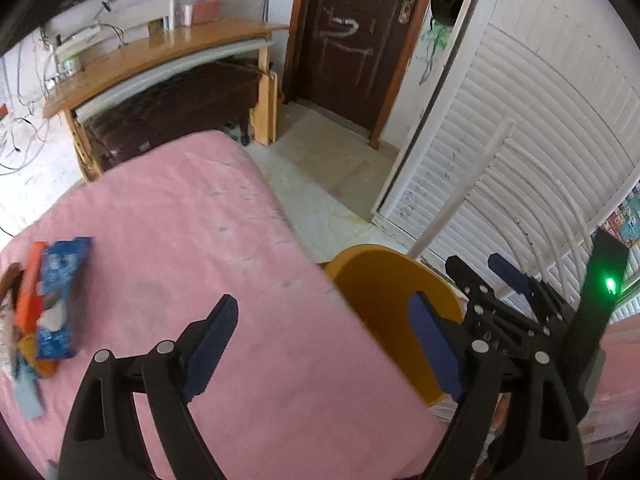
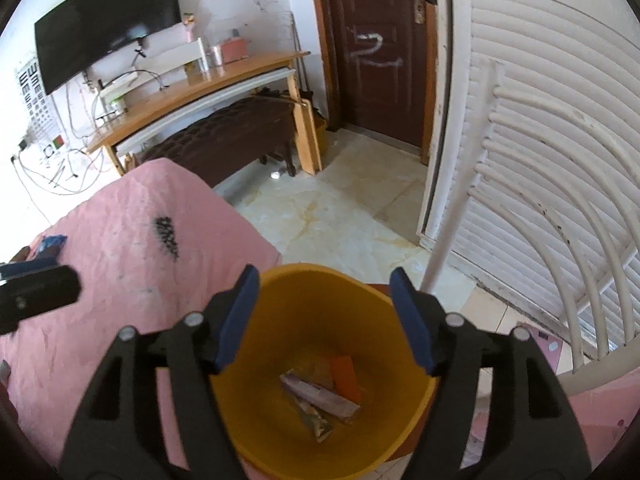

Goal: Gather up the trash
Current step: 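Carry both items to the yellow bucket and open both grippers, then grasp the blue wrapper bag with the right gripper while the left grasps the grey cone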

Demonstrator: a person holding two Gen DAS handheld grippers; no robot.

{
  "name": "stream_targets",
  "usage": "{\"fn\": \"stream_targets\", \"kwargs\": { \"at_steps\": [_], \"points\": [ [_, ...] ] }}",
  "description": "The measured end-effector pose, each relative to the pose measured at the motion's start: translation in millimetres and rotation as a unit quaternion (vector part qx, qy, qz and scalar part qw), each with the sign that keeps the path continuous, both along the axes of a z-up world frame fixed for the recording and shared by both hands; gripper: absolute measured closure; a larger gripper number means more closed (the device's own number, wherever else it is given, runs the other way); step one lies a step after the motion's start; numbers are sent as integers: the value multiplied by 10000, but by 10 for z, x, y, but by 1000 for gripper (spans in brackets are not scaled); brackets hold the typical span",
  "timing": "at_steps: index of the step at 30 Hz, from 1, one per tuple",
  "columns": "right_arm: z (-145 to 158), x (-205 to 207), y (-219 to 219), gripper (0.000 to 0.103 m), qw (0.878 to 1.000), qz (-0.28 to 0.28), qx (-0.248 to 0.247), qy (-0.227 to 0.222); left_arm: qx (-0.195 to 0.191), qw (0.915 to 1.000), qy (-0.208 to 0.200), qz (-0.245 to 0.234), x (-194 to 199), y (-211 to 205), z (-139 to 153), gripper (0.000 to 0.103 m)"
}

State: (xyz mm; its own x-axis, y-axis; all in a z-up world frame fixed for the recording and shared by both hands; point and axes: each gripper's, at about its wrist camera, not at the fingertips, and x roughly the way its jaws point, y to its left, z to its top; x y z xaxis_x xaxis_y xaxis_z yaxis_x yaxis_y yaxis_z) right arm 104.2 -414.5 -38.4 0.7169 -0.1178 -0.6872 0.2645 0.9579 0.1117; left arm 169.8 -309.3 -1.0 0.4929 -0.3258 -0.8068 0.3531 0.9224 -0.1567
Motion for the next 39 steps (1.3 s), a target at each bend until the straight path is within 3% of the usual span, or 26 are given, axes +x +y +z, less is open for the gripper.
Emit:
{"fn": "stream_targets", "kwargs": {
  "at_steps": [7,12,25,29,35,39],
  "points": [
    [143,69,334,32,9993,354,-89,-82,84,9985,-384,377,-252,697,229,18],
    [234,128,646,25,9975,687,-121,-132,127,9955,-557,762,-403,1300,366,18],
    [492,245,1747,20,9809,1916,-236,-230,261,9859,-511,1572,-848,2770,377,17],
    [536,252,2121,20,9728,2281,-351,-202,293,9854,-399,1629,-947,2938,212,17],
    [581,293,2515,20,9633,2636,-476,-160,550,9884,-387,1360,-964,2816,-107,19],
    [532,366,2743,20,9577,2817,-582,-56,567,9919,-300,1099,-970,2738,-250,33]
  ]
}}
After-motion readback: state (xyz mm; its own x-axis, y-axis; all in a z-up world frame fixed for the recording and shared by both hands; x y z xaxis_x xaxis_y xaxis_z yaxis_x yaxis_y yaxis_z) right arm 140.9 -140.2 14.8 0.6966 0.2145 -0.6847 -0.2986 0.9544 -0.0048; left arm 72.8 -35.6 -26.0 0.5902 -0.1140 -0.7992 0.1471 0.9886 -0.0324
